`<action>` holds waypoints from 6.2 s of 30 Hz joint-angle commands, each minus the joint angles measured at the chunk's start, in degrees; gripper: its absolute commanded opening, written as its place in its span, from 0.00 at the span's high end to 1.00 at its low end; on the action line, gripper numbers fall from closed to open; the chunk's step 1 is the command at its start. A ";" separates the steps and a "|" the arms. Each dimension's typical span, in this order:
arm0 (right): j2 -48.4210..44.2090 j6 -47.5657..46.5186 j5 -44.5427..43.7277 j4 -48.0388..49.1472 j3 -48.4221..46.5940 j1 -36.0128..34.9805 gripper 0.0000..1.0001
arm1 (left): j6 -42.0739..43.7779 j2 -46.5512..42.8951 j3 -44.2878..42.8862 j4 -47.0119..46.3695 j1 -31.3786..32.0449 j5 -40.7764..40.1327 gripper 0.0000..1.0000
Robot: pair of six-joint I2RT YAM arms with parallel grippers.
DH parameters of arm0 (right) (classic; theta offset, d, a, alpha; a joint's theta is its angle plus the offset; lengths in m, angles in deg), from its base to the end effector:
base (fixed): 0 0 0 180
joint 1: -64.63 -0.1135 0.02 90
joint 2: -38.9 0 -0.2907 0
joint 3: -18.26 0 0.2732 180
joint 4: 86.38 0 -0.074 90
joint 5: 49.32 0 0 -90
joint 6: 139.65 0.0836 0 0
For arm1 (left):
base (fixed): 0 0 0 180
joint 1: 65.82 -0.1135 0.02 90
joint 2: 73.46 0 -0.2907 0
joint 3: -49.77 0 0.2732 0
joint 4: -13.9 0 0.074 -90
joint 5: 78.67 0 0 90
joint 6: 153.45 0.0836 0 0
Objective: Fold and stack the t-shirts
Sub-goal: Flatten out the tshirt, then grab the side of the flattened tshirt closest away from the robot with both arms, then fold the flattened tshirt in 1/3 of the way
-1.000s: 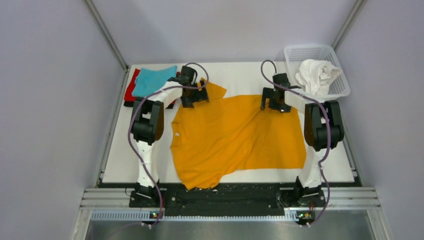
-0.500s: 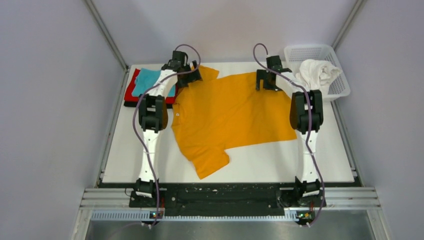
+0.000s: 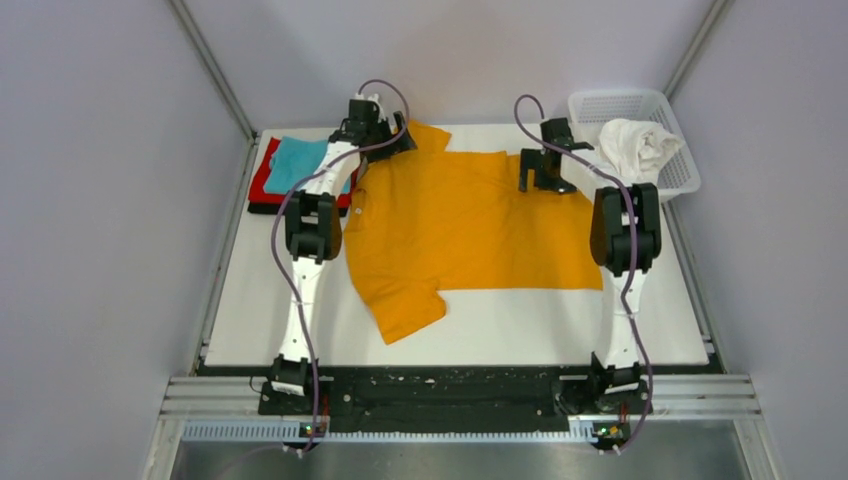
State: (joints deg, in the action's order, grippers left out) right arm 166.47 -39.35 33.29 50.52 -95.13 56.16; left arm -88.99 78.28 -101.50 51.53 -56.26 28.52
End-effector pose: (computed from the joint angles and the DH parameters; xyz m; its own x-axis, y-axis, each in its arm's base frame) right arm 0.5426 0.0699 0.1450 -0.8326 0.0553 -0.5512 0.0727 0.9973 -0.0098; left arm 0.6569 -0.1357 0.1540 -0.7163 -0.2970 -0.6314 0.0878 0.8593 -0.5038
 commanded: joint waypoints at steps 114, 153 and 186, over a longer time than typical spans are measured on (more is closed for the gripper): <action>-80.54 34.30 3.95 -18.64 68.25 16.03 1.00 | -42.31 -98.73 106.24 15.55 46.71 -15.15 1.00; -42.57 22.40 9.86 -3.18 40.38 15.99 1.00 | -16.92 -72.11 76.28 -2.20 13.14 -19.49 1.00; -39.32 18.13 3.16 10.34 46.20 -2.73 0.01 | -21.37 -53.95 74.47 -7.70 11.43 -8.67 0.05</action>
State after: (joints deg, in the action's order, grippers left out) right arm 123.19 -22.06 36.32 56.11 -49.10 55.52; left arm -109.49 22.30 -28.98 48.16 -45.44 21.37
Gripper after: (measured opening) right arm 0.985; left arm 0.954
